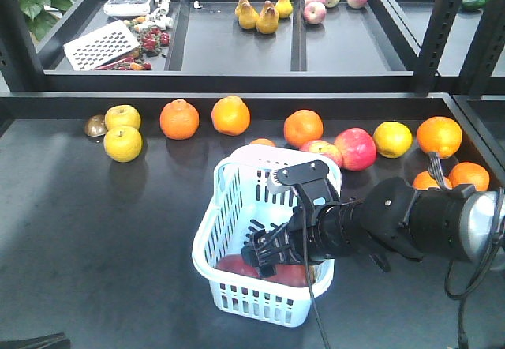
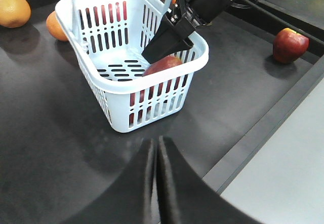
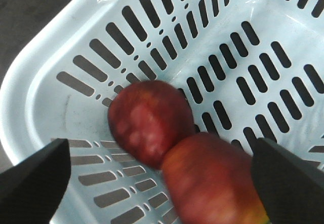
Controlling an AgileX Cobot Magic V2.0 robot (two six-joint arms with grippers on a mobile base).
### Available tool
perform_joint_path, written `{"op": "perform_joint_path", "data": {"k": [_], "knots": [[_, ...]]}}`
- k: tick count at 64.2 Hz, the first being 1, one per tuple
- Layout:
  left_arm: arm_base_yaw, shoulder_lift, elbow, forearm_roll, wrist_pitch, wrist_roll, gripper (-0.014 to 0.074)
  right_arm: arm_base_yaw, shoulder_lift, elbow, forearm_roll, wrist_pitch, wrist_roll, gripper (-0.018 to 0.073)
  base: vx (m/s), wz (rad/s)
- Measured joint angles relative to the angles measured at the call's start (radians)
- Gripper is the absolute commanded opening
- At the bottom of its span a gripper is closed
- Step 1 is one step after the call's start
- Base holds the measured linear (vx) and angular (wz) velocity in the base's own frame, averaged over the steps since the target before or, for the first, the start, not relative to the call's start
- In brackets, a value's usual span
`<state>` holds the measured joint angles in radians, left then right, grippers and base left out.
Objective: Pick three apples into basket with both arms
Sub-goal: 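Carry the second apple into the basket and open the right gripper, then withdraw the right gripper from the basket toward the remaining apples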
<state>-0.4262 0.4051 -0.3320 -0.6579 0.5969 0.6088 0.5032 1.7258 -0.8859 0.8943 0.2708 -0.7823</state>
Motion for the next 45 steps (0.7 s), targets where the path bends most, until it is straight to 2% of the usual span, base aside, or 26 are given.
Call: {"op": "perform_joint_path", "data": {"k": [9, 16, 25, 30, 38, 45], "knots": [[0.0, 0.0, 0.0, 0.0, 0.0, 0.0, -0.0006, 0.0, -0.001, 0.0, -0.004, 0.005, 0.0, 0.0658, 0.0, 0.0], [0.0, 0.0, 0.0, 0.0, 0.0, 0.0, -0.0006, 0.0, -0.021, 0.0, -0.009, 0.029, -0.001, 0.0584, 0.0, 0.0], [0.0, 0.0, 0.0, 0.0, 0.0, 0.0, -0.0006, 0.0, -0.086, 0.0, -0.016, 0.085, -0.001, 0.0415, 0.0, 0.0], [0.0, 0.0, 0.0, 0.0, 0.0, 0.0, -0.0006, 0.0, -0.129, 0.0, -0.02, 0.131, 0.004, 0.0279, 0.0, 0.0], [0.0, 0.0, 0.0, 0.0, 0.0, 0.0, -0.0006, 0.0, -0.188, 0.0, -0.078, 0.229, 0.052, 0.0002, 0.0, 0.0], [0.0, 0.0, 0.0, 0.0, 0.0, 0.0, -0.0006, 0.0, -0.228, 0.0, -0.205, 0.323, 0.156, -0.0009, 0.0, 0.0]]}}
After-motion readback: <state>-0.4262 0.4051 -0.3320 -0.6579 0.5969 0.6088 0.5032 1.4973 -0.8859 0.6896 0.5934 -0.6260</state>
